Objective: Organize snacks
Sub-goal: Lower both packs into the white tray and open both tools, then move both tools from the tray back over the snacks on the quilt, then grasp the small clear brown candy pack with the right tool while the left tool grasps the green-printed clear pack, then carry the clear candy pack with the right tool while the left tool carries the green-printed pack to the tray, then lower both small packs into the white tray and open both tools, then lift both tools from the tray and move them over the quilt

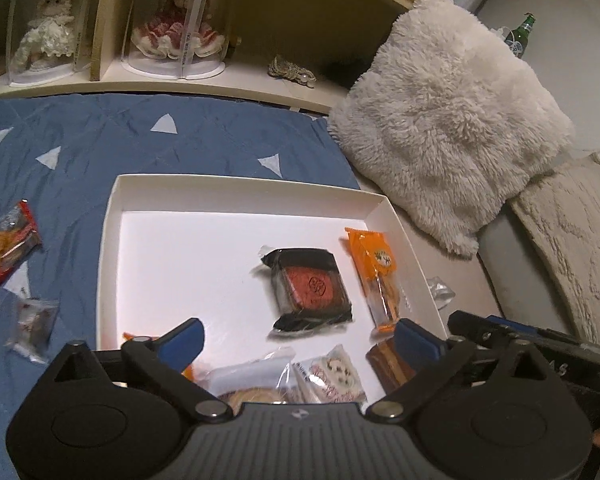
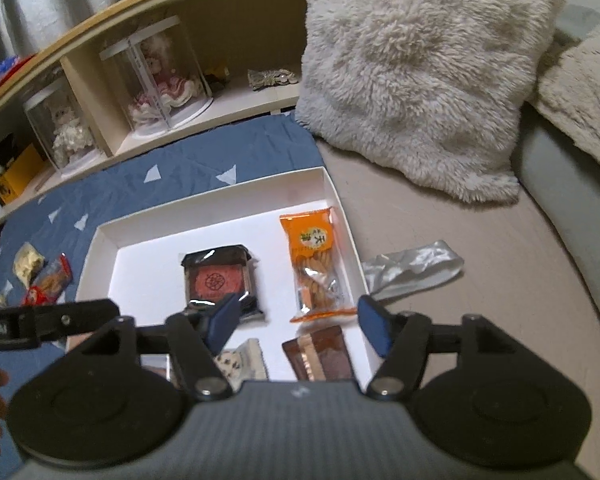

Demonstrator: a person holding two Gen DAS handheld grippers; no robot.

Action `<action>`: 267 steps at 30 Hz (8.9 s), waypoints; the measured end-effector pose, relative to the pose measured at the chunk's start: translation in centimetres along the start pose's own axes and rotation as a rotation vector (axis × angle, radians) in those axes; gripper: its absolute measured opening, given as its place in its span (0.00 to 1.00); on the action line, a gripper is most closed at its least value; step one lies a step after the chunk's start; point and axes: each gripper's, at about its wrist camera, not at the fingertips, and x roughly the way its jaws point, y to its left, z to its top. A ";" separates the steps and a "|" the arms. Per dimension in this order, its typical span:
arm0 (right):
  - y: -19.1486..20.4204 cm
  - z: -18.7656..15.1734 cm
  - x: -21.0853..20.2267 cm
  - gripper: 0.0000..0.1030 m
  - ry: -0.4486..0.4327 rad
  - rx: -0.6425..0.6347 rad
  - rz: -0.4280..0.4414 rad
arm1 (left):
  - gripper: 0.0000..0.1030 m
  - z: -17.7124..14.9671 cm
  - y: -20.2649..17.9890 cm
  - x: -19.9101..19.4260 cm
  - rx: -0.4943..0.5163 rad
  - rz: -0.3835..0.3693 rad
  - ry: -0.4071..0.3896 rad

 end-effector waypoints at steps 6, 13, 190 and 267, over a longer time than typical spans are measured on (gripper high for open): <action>0.7 -1.3 -2.0 0.97 -0.032 0.009 -0.020 | 1.00 -0.8 0.3 -1.7 0.039 -0.004 0.003; 1.3 -2.6 -3.6 0.99 -0.062 0.010 -0.051 | 1.00 -1.7 1.1 -3.3 0.077 0.018 -0.007; 8.2 -0.4 9.2 0.50 0.086 0.086 0.155 | 0.46 -1.4 8.2 5.0 -0.029 -0.111 -0.053; 18.3 -7.1 -2.4 0.99 -0.125 -0.146 0.099 | 1.00 -3.6 20.4 -14.9 -0.003 0.244 -0.178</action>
